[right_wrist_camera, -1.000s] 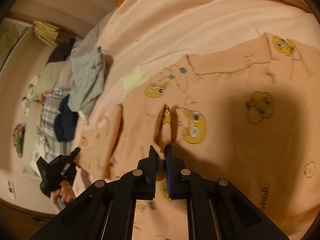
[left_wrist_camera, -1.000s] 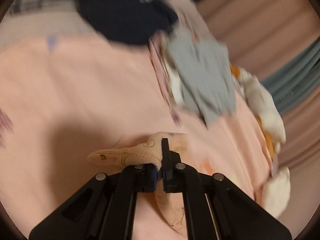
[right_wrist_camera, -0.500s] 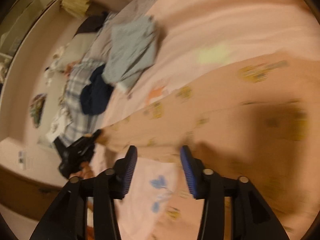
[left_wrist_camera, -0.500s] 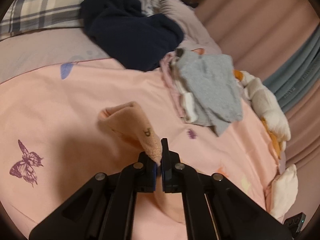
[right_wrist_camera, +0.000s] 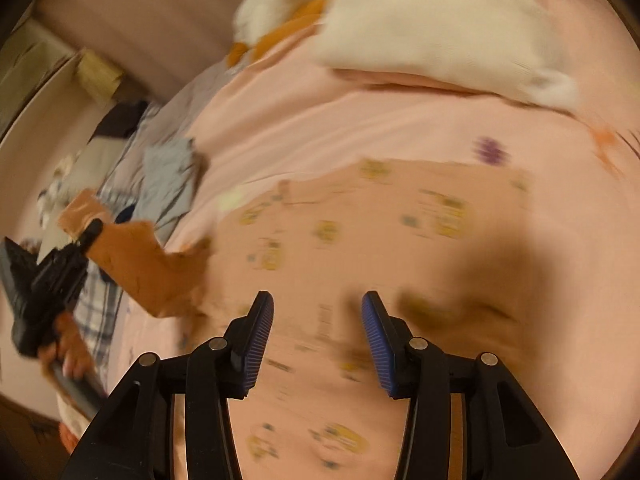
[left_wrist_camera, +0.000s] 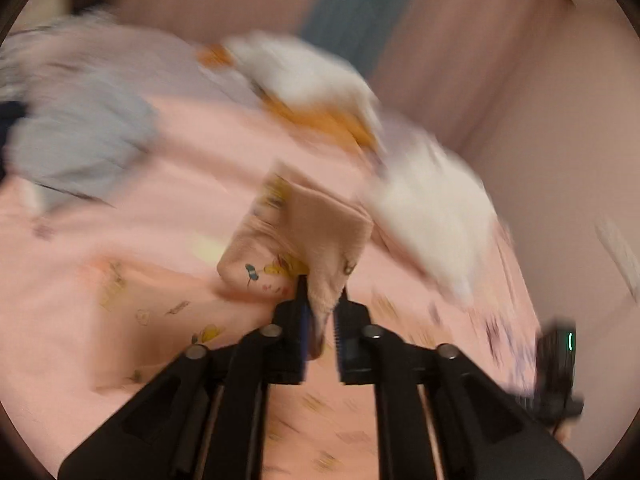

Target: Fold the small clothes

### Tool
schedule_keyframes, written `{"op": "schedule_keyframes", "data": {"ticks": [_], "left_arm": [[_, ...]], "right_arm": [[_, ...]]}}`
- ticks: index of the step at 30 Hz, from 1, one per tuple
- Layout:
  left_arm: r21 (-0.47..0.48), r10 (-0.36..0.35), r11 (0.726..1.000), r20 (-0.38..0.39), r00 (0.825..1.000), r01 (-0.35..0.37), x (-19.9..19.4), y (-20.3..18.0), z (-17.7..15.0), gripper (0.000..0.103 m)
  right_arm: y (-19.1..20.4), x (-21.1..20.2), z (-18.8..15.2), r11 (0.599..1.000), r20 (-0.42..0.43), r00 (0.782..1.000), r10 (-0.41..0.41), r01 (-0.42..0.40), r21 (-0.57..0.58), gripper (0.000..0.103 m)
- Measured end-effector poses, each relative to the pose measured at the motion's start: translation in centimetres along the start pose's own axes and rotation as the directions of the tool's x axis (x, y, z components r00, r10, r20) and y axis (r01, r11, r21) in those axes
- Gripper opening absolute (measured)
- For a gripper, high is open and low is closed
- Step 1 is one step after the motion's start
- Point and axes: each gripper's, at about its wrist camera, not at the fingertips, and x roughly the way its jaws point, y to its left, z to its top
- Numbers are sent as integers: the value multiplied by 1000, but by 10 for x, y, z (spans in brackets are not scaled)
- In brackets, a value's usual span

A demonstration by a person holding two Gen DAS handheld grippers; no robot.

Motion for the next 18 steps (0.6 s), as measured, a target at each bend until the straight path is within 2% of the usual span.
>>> {"op": "schedule_keyframes", "data": {"ticks": [1,3,5,6,8,11,14,16,18], "left_arm": [[23,4,1000,-38,999,-3,10,-8,-6,23],[76,14,997,-95,995,-7,20,-18,-18,46],[83,-7,996,-98,995,16,14,-16,-21,59],[56,-10,998,-81,997,14,7,-8,-18,65],[-1,7,1000,-38,999,-7,-9,12,-10,70],[-42,71,996,-25,997,-72,-26,38,-4,74],[-75,110,991,-59,992,-114,-35,65,-10,74],[-98,134,985,-99,986,-143,-38,85,-22,74],[-135,137,978,-171,976,-161,-38,105,-40,74]], "right_arm": [[-9,-4,-1,1000,3,1000,-1,1,26,47],[-26,-10,-4,998,6,1000,-2,2,68,47],[-33,-14,-6,997,0,1000,-12,12,73,47],[-32,-13,-6,998,0,1000,-25,25,65,47],[-26,-10,-5,998,4,999,-35,35,52,47],[-11,2,-1,998,-8,1000,25,-25,51,52],[6,22,2,998,-38,997,63,-61,35,54],[21,43,4,999,-68,997,42,-42,-3,54],[33,67,7,1000,-99,995,26,-27,-14,54]]}}
